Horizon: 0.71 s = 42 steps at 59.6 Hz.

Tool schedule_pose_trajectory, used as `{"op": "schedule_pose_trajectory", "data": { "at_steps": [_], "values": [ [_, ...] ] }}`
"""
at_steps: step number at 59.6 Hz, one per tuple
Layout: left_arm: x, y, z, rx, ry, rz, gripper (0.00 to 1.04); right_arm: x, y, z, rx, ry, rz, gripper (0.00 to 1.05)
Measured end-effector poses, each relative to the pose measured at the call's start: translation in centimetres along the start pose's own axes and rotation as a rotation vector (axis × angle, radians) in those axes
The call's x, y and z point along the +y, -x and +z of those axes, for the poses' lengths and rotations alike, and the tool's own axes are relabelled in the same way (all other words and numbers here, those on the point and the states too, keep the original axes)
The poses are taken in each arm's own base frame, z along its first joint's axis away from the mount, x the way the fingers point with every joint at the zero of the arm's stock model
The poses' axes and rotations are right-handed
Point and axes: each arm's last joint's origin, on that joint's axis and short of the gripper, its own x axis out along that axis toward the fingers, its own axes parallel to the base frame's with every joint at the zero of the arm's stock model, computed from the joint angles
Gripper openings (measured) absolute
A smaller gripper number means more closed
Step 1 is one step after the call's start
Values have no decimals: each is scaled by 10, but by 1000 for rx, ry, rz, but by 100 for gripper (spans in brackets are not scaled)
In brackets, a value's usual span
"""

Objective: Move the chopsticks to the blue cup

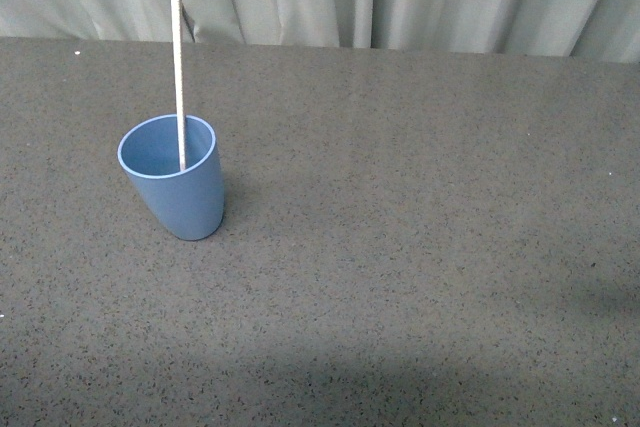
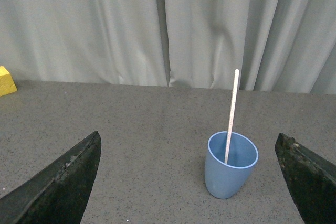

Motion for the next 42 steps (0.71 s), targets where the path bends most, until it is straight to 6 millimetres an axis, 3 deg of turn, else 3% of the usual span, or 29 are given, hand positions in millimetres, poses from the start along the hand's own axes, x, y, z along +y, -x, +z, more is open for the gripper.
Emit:
{"op": "schedule_pose_trajectory", "data": {
  "at_steps": [28, 42],
  "values": [
    [0, 0, 0, 0, 0, 0, 98, -23, 37, 0, -2, -3, -4, 1],
    [0, 0, 0, 0, 0, 0, 98, -23, 50, 2, -10, -3, -3, 1]
  ]
}}
